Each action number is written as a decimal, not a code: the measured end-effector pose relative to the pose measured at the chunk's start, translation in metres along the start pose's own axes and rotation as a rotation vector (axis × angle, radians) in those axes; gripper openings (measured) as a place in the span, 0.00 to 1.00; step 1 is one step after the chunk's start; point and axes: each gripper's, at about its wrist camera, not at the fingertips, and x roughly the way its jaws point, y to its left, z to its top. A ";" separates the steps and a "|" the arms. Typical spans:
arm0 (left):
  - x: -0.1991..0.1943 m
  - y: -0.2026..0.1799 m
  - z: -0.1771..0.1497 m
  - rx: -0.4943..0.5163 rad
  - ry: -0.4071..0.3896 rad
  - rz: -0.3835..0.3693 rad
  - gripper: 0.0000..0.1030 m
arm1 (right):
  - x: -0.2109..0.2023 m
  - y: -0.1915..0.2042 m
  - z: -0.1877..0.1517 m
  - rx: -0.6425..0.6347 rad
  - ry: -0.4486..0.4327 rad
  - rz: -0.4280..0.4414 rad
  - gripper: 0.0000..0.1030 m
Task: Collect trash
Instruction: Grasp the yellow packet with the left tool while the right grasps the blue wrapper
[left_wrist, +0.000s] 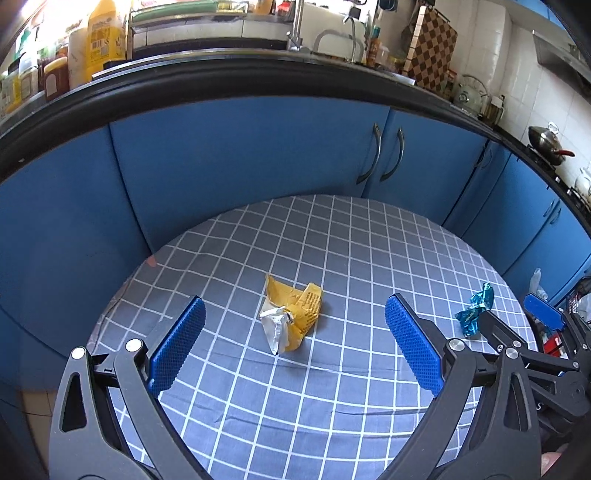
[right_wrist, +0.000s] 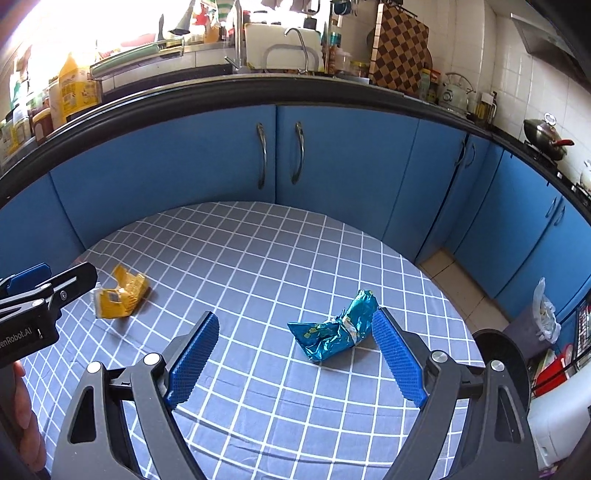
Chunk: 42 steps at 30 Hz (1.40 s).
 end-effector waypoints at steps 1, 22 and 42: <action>0.003 -0.001 0.000 0.002 0.005 0.002 0.94 | 0.004 -0.001 0.000 0.004 0.006 0.000 0.80; 0.068 -0.004 -0.007 0.020 0.097 0.064 0.93 | 0.066 -0.020 -0.007 0.078 0.105 0.035 0.80; 0.084 -0.019 -0.014 0.070 0.089 0.126 0.51 | 0.062 -0.026 -0.016 0.088 0.104 0.089 0.29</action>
